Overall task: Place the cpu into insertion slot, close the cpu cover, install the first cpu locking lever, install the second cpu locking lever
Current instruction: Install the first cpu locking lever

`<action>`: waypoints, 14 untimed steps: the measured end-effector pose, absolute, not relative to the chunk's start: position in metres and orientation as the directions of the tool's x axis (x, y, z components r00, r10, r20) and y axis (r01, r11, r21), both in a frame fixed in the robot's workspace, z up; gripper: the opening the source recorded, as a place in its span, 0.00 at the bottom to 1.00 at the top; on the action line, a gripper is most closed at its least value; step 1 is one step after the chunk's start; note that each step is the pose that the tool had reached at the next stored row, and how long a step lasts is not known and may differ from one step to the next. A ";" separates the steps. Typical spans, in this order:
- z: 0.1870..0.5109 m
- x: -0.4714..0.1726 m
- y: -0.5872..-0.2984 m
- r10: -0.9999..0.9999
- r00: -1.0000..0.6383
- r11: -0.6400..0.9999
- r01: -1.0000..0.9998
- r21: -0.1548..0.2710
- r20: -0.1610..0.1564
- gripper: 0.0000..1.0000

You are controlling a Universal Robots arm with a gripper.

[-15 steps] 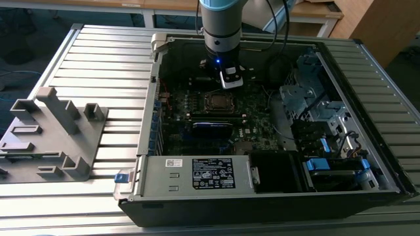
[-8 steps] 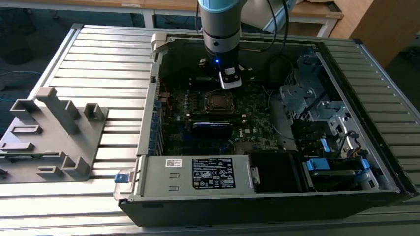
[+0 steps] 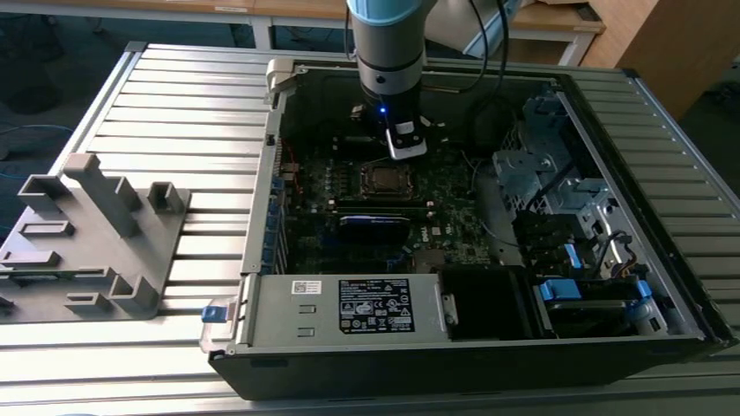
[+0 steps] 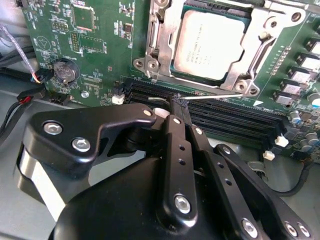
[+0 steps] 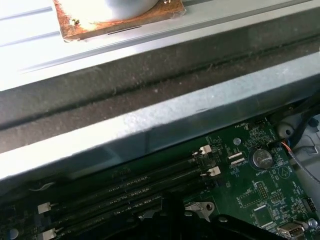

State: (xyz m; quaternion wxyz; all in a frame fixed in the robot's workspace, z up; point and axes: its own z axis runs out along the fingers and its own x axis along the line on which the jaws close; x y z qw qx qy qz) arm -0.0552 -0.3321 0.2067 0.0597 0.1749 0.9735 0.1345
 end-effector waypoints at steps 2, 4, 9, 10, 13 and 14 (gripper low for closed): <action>0.207 -0.055 -0.332 0.357 -0.932 0.903 0.324 0.283 -0.069 0.11; 0.207 -0.055 -0.332 0.357 -0.932 0.903 0.325 0.283 -0.069 0.11; 0.207 -0.057 -0.332 0.357 -0.932 0.902 0.324 0.286 -0.069 0.11; 0.206 -0.057 -0.332 0.357 -0.932 0.901 0.323 0.288 -0.070 0.11; 0.206 -0.057 -0.332 0.357 -0.931 0.901 0.322 0.289 -0.074 0.11; 0.206 -0.057 -0.332 0.357 -0.931 0.901 0.322 0.290 -0.074 0.11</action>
